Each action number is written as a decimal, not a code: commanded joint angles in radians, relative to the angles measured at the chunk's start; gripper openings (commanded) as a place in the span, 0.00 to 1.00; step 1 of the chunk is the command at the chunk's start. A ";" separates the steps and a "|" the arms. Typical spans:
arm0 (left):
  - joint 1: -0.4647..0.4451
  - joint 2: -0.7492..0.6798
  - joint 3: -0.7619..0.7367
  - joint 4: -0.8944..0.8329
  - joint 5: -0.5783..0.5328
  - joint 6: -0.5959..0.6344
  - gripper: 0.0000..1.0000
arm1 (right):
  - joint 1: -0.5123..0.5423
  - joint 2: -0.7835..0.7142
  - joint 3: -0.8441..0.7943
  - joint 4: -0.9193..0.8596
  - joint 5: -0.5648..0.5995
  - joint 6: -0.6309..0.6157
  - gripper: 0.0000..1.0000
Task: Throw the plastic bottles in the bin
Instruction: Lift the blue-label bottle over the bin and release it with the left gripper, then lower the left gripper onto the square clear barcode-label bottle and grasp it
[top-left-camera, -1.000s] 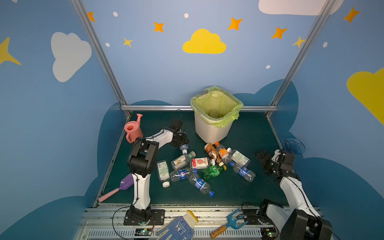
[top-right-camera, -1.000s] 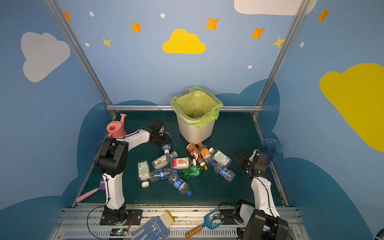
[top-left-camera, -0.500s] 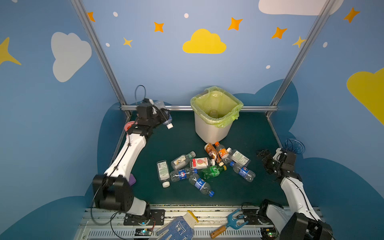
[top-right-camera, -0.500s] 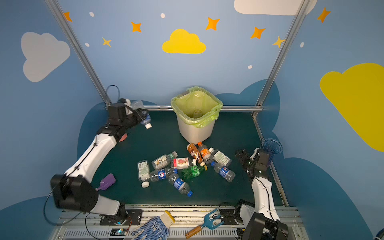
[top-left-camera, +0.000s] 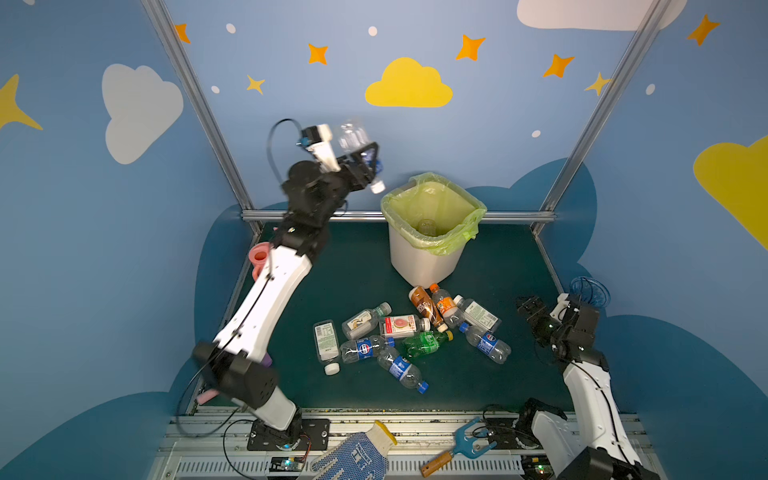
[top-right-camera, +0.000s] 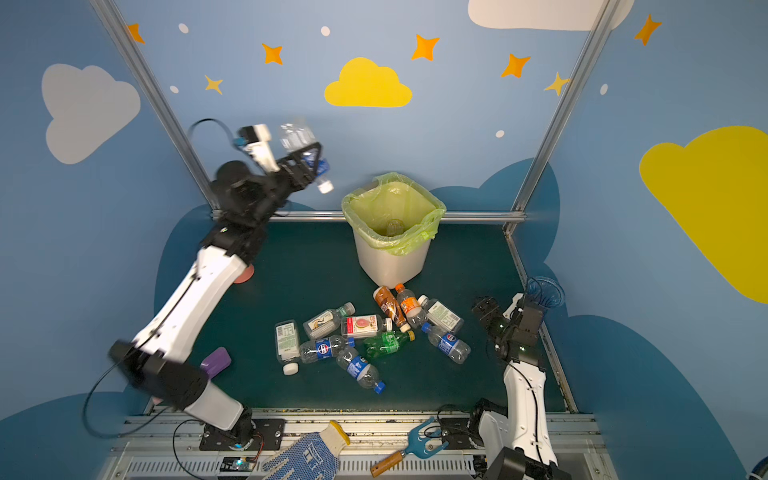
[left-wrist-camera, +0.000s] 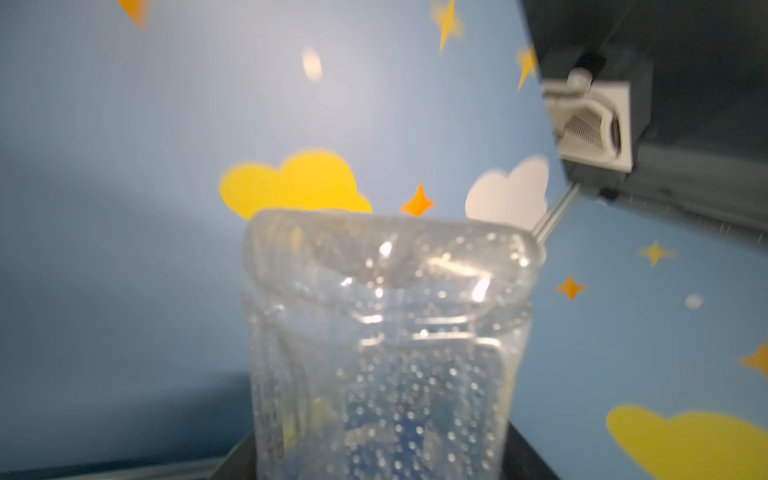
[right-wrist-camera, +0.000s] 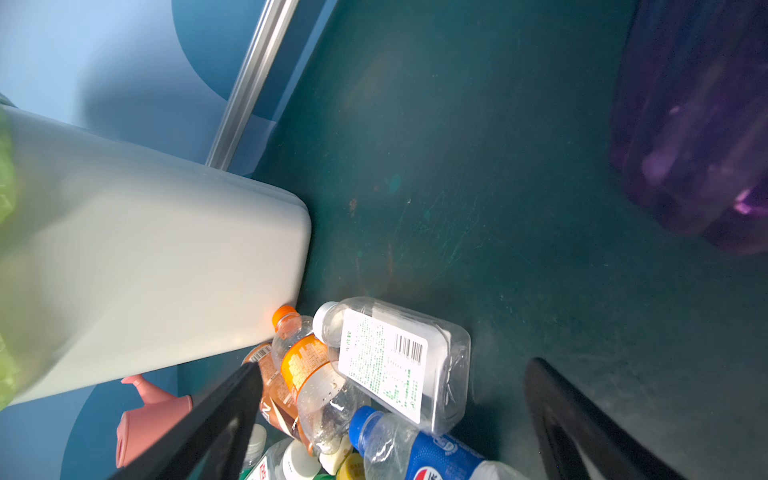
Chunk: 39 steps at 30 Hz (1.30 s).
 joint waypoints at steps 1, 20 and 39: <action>-0.070 0.069 0.152 -0.261 0.101 0.097 0.98 | -0.009 -0.034 0.052 -0.054 -0.010 -0.036 0.98; -0.092 -0.424 -0.451 -0.145 -0.328 0.238 1.00 | -0.014 -0.057 -0.002 -0.031 -0.031 0.016 0.98; -0.064 -0.681 -1.167 -0.539 -0.629 -0.116 1.00 | -0.016 -0.005 -0.078 0.066 -0.007 0.022 0.98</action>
